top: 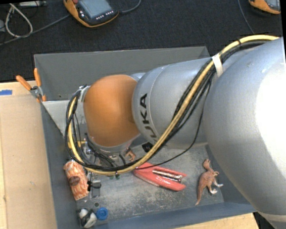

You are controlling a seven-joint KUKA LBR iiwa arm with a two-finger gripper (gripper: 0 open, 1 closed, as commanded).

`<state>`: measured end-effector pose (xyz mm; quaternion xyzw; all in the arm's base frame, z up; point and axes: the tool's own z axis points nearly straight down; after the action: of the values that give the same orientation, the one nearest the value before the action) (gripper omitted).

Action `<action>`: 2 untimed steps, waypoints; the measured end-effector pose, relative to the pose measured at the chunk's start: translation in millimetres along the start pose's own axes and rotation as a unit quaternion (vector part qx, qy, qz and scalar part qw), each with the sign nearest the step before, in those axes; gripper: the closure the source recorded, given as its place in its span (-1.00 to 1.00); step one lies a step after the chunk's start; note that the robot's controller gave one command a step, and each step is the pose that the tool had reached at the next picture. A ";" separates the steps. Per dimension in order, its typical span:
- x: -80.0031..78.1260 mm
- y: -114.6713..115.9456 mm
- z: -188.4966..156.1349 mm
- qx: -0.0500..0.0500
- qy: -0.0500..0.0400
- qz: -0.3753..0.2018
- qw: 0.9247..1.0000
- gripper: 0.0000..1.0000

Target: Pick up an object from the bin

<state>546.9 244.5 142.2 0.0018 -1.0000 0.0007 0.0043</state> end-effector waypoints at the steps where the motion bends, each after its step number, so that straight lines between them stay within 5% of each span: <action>1: -2.2 -1.3 -4.8 -0.001 -0.003 0.003 1.000 -1.00; 2: -15.8 2.6 46.1 -0.001 -0.007 -0.181 0.983 -1.00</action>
Offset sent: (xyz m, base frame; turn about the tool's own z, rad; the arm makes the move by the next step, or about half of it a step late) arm 0.0178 0.0030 -0.0722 -0.5145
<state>562.3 247.0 95.9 0.1829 -0.9831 -0.0006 -0.0025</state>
